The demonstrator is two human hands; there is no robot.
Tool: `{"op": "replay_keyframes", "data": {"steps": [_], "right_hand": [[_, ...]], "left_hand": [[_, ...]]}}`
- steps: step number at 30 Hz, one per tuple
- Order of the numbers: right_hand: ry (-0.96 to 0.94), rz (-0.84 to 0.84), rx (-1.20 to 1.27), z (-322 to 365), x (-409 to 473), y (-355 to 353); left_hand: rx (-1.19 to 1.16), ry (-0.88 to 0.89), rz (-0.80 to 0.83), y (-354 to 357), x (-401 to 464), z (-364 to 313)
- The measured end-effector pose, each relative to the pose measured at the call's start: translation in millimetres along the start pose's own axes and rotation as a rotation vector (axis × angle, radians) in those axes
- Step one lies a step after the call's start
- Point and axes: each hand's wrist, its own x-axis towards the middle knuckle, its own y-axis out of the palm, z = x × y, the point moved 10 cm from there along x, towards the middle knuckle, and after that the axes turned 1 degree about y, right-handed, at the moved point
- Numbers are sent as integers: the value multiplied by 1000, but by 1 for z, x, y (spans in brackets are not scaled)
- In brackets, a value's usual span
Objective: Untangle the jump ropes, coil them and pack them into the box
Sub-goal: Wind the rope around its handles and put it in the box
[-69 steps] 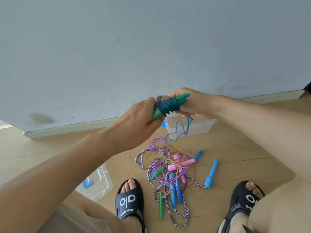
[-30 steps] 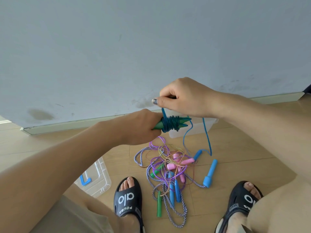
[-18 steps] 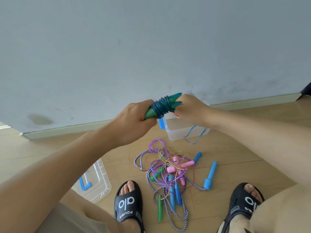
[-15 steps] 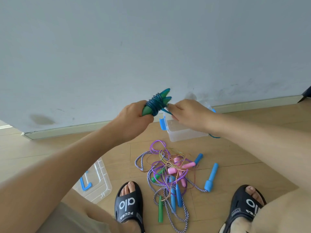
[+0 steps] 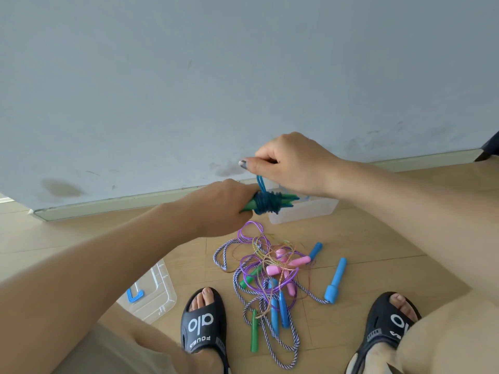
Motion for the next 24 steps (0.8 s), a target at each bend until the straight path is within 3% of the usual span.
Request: {"op": "replay_keyframes", "data": {"steps": [3, 7, 11, 15, 17, 20, 24], "right_hand": [[40, 72, 48, -18, 5, 10], [176, 146, 253, -52, -1, 26], [316, 74, 304, -78, -10, 30], [306, 26, 216, -63, -18, 24], [208, 48, 45, -37, -24, 20], [39, -17, -170, -2, -27, 3], [-54, 9, -146, 13, -16, -2]], "left_hand": [[4, 133, -94, -10, -2, -18], [-325, 168, -217, -23, -8, -15], [-695, -126, -347, -36, -7, 30], [-790, -419, -279, -16, -2, 70], [-729, -485, -265, -12, -1, 81], [-358, -399, -139, -9, 3, 73], [-105, -273, -24, 0, 4, 44]]}}
